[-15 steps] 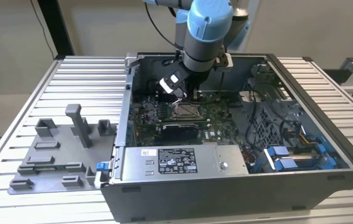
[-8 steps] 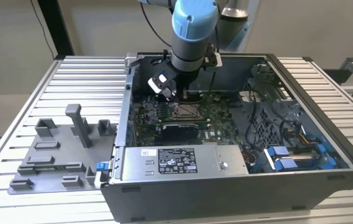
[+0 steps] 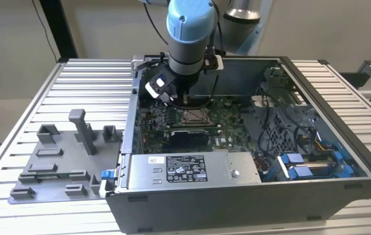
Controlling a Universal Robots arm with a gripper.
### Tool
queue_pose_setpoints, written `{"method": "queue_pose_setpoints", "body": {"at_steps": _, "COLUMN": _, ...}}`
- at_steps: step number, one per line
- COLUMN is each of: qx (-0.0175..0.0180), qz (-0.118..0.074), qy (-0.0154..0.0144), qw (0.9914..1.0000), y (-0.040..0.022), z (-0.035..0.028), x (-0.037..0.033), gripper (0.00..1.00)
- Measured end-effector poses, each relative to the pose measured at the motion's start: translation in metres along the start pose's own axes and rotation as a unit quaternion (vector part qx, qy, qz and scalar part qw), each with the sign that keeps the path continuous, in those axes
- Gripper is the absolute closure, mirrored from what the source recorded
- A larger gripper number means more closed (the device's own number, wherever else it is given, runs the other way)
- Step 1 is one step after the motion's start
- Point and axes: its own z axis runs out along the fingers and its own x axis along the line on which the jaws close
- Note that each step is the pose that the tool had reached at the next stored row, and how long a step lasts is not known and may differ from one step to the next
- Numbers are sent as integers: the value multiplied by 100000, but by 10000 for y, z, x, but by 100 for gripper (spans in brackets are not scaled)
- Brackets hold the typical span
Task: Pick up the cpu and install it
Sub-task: 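Place the cpu into insertion slot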
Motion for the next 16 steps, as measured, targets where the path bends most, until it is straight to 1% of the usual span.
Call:
{"method": "queue_pose_setpoints", "body": {"at_steps": 4, "qx": -266, "qz": -120, "qy": -18, "qw": 100000, "y": -3, "z": 60, "x": -28, "gripper": 100}}
{"method": "queue_pose_setpoints", "body": {"at_steps": 6, "qx": -305, "qz": -134, "qy": -16, "qw": 99999, "y": -4, "z": 84, "x": -35, "gripper": 100}}
{"method": "queue_pose_setpoints", "body": {"at_steps": 11, "qx": -302, "qz": -131, "qy": -24, "qw": 99999, "y": -4, "z": 108, "x": -42, "gripper": 100}}
{"method": "queue_pose_setpoints", "body": {"at_steps": 16, "qx": -303, "qz": -137, "qy": -23, "qw": 99999, "y": 23, "z": 125, "x": -50, "gripper": 100}}
